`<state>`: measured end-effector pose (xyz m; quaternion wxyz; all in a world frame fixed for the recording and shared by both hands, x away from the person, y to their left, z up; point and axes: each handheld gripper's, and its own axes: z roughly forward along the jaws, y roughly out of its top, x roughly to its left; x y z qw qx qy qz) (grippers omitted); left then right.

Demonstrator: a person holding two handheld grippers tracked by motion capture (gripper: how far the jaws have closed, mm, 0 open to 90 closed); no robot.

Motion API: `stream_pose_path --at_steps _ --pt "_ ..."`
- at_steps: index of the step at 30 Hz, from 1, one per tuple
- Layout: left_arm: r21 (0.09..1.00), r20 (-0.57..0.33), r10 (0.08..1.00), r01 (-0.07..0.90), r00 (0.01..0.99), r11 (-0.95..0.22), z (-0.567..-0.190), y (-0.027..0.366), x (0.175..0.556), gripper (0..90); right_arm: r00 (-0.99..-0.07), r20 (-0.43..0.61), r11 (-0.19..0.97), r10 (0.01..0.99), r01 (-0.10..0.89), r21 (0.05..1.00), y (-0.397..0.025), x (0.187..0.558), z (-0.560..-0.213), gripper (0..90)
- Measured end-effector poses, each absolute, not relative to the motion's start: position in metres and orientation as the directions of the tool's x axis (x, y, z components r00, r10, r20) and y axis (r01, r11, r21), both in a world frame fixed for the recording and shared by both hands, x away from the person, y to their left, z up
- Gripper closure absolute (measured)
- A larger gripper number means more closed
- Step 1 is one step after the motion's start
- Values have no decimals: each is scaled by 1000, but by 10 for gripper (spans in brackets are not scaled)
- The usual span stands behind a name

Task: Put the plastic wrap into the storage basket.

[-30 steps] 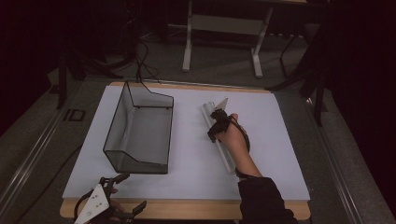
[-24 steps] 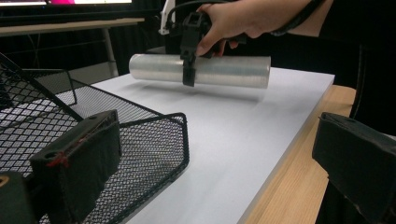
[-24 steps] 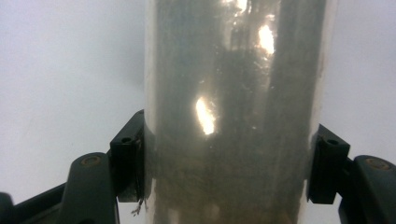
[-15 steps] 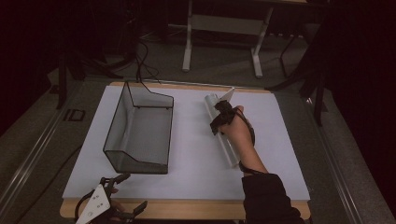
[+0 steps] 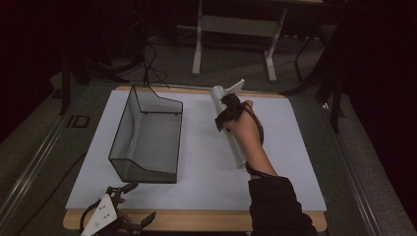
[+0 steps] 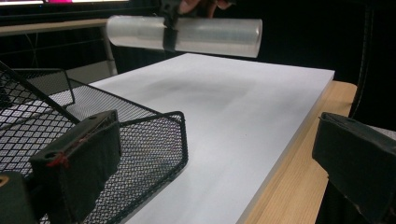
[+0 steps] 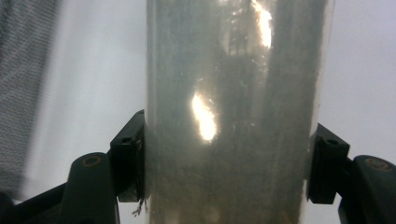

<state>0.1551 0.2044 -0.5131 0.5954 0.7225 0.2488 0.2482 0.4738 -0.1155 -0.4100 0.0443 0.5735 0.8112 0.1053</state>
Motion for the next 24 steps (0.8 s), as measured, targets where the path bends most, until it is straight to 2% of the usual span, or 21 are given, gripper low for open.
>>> stream_pose_path --at_steps 8,17,24 --pt "984 64 653 63 755 -169 -513 204 154 19 -361 82 328 929 906 267 -89 472 -390 323" --pt "984 68 654 56 754 -166 -511 205 153 19 -380 123 331 917 895 299 -63 470 -384 323" --pt "984 73 647 51 759 -171 -511 204 152 19 -382 170 291 908 870 399 -32 466 -378 323"
